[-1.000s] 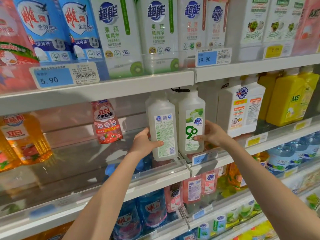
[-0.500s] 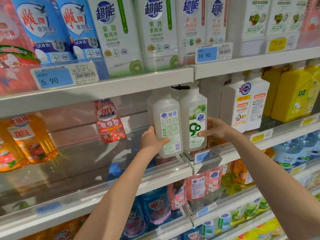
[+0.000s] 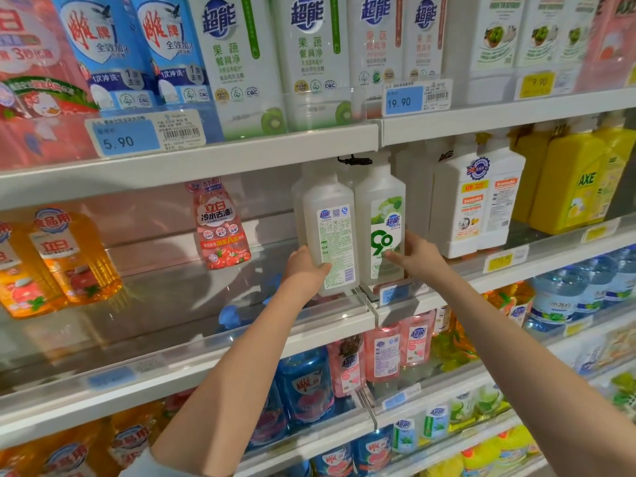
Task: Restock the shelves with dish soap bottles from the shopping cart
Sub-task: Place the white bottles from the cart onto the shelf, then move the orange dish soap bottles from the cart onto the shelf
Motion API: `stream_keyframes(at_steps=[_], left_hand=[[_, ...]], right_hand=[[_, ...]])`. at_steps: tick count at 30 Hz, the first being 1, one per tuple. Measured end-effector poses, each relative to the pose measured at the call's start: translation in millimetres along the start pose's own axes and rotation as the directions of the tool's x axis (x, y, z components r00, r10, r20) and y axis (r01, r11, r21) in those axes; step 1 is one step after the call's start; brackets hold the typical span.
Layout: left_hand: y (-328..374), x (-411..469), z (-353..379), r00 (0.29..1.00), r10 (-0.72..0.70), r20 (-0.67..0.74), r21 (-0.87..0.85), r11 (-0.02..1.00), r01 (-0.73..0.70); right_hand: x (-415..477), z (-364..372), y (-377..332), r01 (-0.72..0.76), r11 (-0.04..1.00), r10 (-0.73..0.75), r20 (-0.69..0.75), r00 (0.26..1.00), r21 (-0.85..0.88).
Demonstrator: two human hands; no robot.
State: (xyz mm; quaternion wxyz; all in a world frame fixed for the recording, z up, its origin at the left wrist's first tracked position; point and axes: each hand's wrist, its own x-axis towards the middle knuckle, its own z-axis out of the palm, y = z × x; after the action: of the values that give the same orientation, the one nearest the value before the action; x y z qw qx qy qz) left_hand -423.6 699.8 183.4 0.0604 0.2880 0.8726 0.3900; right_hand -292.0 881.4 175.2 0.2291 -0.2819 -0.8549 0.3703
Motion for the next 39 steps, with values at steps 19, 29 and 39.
stream_keyframes(at_steps=[19,29,39], left_hand=[[-65,-120,-60,0.969,0.163,-0.184,-0.033,0.985,-0.172],[-196,-249,-133,0.893,-0.114,-0.436,-0.034,0.993,0.111],[-391,-437,-164,0.502,-0.729,-0.466,-0.259,0.654,0.711]], right_hand=[[-105,84,-57,0.357,0.913,-0.384,-0.122,0.915,-0.195],[-212,209,-151,0.617,0.772,-0.635,0.160,0.756,0.153],[-342,403,-214,0.693,0.673,-0.620,0.707,0.339,0.258]])
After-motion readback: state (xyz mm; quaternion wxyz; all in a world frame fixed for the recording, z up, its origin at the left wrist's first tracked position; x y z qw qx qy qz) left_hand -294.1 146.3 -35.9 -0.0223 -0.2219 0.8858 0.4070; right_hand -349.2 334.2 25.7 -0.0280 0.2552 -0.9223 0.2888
